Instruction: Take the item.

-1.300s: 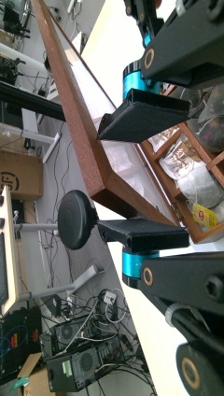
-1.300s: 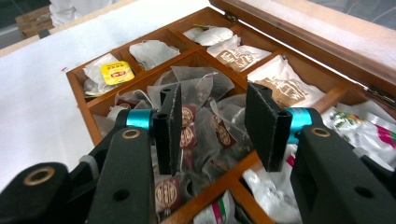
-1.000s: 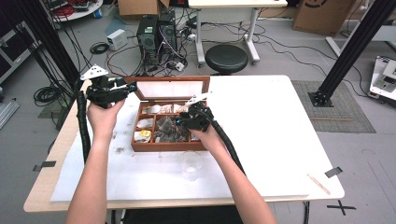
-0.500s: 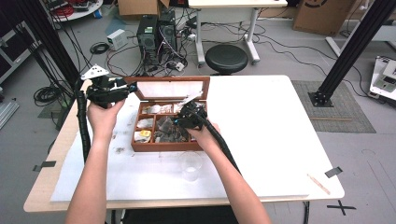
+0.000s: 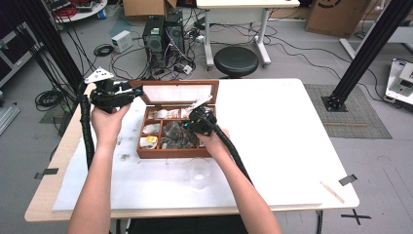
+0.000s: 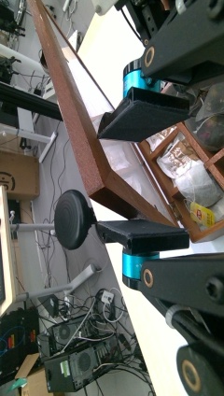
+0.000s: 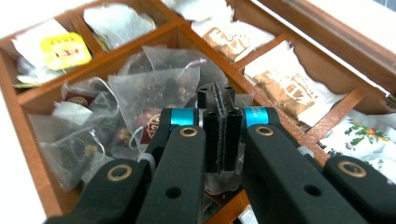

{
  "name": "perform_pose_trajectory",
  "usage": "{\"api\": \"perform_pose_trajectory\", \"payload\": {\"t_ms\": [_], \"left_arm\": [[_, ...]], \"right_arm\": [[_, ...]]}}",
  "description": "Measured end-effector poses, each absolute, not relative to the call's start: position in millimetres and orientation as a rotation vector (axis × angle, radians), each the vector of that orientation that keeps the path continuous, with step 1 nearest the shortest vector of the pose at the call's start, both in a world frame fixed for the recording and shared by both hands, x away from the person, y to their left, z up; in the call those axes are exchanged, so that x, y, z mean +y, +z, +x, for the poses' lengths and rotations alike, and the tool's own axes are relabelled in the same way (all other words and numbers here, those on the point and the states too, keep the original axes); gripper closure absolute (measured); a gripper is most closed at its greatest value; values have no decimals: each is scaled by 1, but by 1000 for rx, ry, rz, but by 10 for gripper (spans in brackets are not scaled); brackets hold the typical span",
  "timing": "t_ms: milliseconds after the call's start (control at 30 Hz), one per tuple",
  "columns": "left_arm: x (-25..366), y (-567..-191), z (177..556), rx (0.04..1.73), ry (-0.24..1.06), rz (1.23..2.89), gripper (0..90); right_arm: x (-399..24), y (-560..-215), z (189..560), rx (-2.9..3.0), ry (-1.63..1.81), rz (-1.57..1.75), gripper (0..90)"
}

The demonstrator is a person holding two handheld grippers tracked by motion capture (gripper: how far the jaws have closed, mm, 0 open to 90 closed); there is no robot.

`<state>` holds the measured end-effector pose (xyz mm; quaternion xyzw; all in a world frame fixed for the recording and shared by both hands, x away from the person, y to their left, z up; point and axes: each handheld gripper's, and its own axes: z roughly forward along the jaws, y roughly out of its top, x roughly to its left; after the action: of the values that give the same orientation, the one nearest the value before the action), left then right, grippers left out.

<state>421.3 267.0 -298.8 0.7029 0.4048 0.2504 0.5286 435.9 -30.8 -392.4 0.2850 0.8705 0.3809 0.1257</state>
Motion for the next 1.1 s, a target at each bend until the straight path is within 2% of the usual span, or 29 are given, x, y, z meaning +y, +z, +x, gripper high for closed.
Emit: {"api": "perform_pose_trajectory", "payload": {"t_ms": [1100], "left_arm": [[267, -299, 422, 986, 581, 1657, 488]], "right_arm": [[-75, -348, 403, 2430, 1493, 741, 900]]}}
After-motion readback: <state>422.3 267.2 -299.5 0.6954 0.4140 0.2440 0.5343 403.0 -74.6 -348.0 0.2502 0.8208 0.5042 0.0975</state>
